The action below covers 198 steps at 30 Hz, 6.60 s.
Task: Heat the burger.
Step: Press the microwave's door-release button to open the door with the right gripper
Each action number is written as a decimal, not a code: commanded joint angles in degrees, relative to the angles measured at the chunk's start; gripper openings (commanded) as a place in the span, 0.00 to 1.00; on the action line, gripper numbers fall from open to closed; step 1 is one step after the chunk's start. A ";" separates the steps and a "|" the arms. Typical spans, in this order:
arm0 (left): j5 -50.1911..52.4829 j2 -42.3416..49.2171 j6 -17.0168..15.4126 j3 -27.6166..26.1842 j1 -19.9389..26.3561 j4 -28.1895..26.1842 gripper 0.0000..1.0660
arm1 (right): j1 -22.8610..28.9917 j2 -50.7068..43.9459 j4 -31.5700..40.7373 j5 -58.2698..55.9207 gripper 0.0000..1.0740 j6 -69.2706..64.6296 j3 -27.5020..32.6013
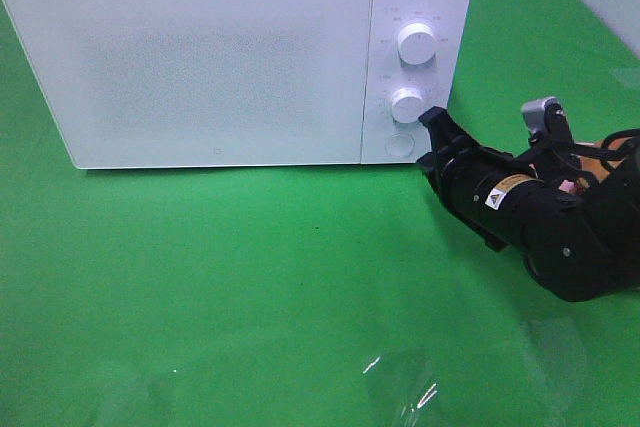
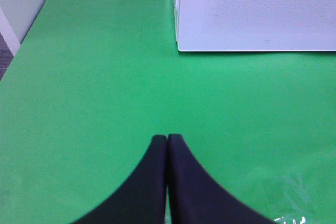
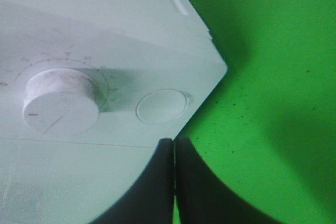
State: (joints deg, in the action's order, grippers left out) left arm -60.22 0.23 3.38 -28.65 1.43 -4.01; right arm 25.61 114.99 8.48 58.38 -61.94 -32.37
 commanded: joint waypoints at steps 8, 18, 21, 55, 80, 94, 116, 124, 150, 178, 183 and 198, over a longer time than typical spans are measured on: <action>0.74 1.32 0.11 0.11 -0.23 -0.11 0.00 | -0.11 -0.29 -0.11 1.83 0.00 0.06 -0.46; 0.74 1.32 0.11 0.11 -0.23 -0.11 0.00 | -0.23 8.42 0.63 0.06 0.00 -0.63 -13.92; 0.74 1.32 0.11 0.11 -0.23 -0.11 0.00 | -0.23 9.74 1.09 -0.06 0.00 -0.74 -16.56; 0.74 1.32 0.11 0.11 -0.23 -0.11 0.00 | -0.23 13.41 11.69 11.12 0.00 0.80 -26.99; 0.74 1.32 0.11 0.11 -0.23 -0.11 0.00 | -0.23 4.93 3.32 4.35 0.00 30.37 -19.65; 0.74 1.32 0.11 0.11 -0.23 -0.11 0.00 | -0.23 4.76 5.90 7.85 0.00 28.88 -17.48; 0.74 1.32 0.11 0.11 -0.23 -0.11 0.00 | -0.23 8.31 13.64 18.11 0.00 12.89 -21.49; 0.74 1.32 0.11 0.11 -0.23 -0.11 0.00 | -0.23 8.31 13.75 18.16 0.00 12.89 -24.18; 0.74 1.32 0.11 0.11 -0.23 -0.11 0.00 | -0.23 7.85 13.64 10.37 0.00 -1.60 -21.26; 0.74 1.32 0.11 0.11 -0.23 -0.11 0.00 | -0.23 8.54 14.90 2.98 0.00 -5.96 -25.73; 0.74 1.32 0.11 0.11 -0.23 -0.11 0.00 | -0.23 5.84 14.15 1.20 0.00 -1.78 -21.03; 0.74 1.32 0.11 0.11 -0.23 -0.11 0.00 | -0.23 -18.33 -14.50 -20.80 0.04 26.18 -0.69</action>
State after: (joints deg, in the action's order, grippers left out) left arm -60.22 0.29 3.38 -28.65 1.43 -4.01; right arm 25.44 97.69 -3.38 38.56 -37.93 -33.23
